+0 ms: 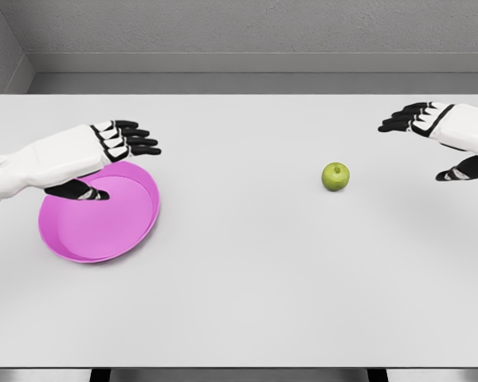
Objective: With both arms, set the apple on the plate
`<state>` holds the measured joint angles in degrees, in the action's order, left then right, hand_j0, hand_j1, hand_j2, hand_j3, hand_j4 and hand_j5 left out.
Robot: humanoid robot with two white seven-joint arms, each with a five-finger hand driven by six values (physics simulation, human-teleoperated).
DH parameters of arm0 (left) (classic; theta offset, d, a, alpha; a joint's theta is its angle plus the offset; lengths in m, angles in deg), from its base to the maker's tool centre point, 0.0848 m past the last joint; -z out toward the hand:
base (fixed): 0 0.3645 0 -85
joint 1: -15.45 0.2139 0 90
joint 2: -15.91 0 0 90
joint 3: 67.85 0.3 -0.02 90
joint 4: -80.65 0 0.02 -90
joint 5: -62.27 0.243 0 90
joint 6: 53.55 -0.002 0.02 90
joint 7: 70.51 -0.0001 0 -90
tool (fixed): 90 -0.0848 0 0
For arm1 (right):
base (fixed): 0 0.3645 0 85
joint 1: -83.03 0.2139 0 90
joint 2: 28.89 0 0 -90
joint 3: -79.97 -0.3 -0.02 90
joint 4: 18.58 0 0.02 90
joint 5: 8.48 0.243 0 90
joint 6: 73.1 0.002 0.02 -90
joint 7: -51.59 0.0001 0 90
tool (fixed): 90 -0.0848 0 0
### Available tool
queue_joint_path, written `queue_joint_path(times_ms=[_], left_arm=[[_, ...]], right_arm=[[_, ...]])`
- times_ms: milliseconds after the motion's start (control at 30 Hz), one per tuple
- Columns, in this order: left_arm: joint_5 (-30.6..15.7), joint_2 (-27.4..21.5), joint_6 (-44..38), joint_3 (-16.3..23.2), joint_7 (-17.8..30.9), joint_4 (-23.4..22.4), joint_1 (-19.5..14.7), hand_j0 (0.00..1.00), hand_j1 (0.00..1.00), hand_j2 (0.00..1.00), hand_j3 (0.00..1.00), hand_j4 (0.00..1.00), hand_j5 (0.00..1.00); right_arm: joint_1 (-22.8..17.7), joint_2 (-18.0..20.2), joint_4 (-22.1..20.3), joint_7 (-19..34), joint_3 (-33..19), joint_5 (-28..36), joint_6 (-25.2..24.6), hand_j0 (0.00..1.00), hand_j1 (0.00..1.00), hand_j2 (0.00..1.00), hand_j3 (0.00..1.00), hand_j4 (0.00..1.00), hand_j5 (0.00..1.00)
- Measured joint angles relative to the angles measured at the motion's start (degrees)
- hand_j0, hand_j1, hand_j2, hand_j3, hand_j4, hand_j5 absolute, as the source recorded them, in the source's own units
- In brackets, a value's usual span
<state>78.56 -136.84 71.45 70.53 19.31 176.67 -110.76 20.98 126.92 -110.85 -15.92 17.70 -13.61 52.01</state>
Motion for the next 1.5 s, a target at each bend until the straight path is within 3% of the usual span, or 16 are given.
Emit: queue_joint_path(times_ms=[233, 367, 500, 600, 800, 1200, 1500], left_arm=[[-0.01, 0.46, 0.01, 0.03, 1.29, 0.05, -0.08, 1.0, 1.0, 1.0, 1.0, 1.0, 1.0], [0.0, 0.94, 0.02, -0.61, 4.6, 0.05, -0.7, 1.0, 1.0, 1.0, 1.0, 1.0, 1.0], [0.0, 1.09, 0.04, -2.94, 11.06, 0.58, -0.43, 1.0, 1.0, 1.0, 1.0, 1.0, 1.0], [0.0, 1.16, 0.06, -3.78, 14.26, 1.34, -0.78, 1.0, 1.0, 1.0, 1.0, 1.0, 1.0], [-0.02, 1.12, 0.07, -4.3, 15.94, 1.66, -0.7, 1.0, 1.0, 1.0, 1.0, 1.0, 1.0], [-0.02, 0.78, 0.08, -6.33, 16.45, 1.53, -0.08, 1.0, 1.0, 1.0, 1.0, 1.0, 1.0], [-0.03, 0.78, 0.08, -6.58, 16.54, 1.39, 0.01, 1.0, 1.0, 1.0, 1.0, 1.0, 1.0]], right_arm=[[-0.09, -0.02, -0.85, -0.03, -0.11, 0.09, 0.0, 1.0, 1.0, 1.0, 1.0, 1.0, 1.0], [0.0, 0.01, -1.11, 0.32, 0.92, 1.44, 0.0, 1.0, 1.0, 1.0, 1.0, 1.0, 1.0], [0.0, -0.58, -1.34, 2.06, 2.05, 3.2, -0.01, 1.0, 1.0, 1.0, 1.0, 1.0, 1.0], [0.26, -4.15, -0.51, 6.82, 3.71, 6.57, 0.01, 1.0, 1.0, 1.0, 1.0, 1.0, 1.0], [2.11, -12.52, 4.63, 11.76, 4.52, 11.03, 0.03, 1.0, 1.0, 1.0, 1.0, 1.0, 1.0], [5.54, -18.45, 18.92, 12.52, 4.38, 11.77, 0.03, 1.0, 1.0, 1.0, 1.0, 1.0, 1.0], [5.71, -22.6, 21.34, 12.54, 4.54, 9.33, 0.04, 1.0, 1.0, 1.0, 1.0, 1.0, 1.0]])
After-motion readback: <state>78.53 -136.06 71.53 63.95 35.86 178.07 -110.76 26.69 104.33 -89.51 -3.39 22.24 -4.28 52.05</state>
